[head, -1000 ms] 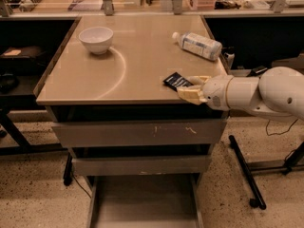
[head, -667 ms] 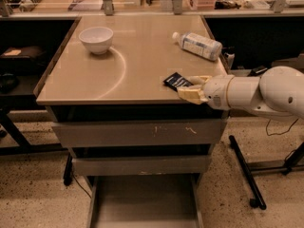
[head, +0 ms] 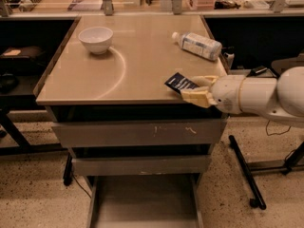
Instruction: Place rxbar blueberry into bottom drawer
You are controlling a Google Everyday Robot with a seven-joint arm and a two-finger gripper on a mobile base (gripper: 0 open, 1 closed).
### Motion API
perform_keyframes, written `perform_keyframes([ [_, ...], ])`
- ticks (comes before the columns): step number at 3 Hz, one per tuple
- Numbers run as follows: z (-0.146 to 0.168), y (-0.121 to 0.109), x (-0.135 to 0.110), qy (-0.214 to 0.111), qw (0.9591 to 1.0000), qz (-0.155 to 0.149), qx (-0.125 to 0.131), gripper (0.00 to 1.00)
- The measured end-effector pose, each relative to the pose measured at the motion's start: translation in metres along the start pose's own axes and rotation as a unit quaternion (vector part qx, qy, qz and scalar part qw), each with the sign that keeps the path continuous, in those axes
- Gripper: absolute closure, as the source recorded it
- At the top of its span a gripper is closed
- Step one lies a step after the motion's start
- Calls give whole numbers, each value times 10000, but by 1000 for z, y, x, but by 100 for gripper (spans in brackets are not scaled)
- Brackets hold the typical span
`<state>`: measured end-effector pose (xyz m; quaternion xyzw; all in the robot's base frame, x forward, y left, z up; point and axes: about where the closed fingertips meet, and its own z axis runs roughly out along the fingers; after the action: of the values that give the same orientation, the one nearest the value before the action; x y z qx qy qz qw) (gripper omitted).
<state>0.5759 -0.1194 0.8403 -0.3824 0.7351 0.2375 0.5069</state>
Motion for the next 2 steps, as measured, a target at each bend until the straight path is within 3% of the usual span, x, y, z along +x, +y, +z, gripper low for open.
perform_keyframes([
  [1,-48,64,-33,-410,9971,-448,-457,100],
  [2,-93,104,-24,-610,9943,-728,-491,100],
])
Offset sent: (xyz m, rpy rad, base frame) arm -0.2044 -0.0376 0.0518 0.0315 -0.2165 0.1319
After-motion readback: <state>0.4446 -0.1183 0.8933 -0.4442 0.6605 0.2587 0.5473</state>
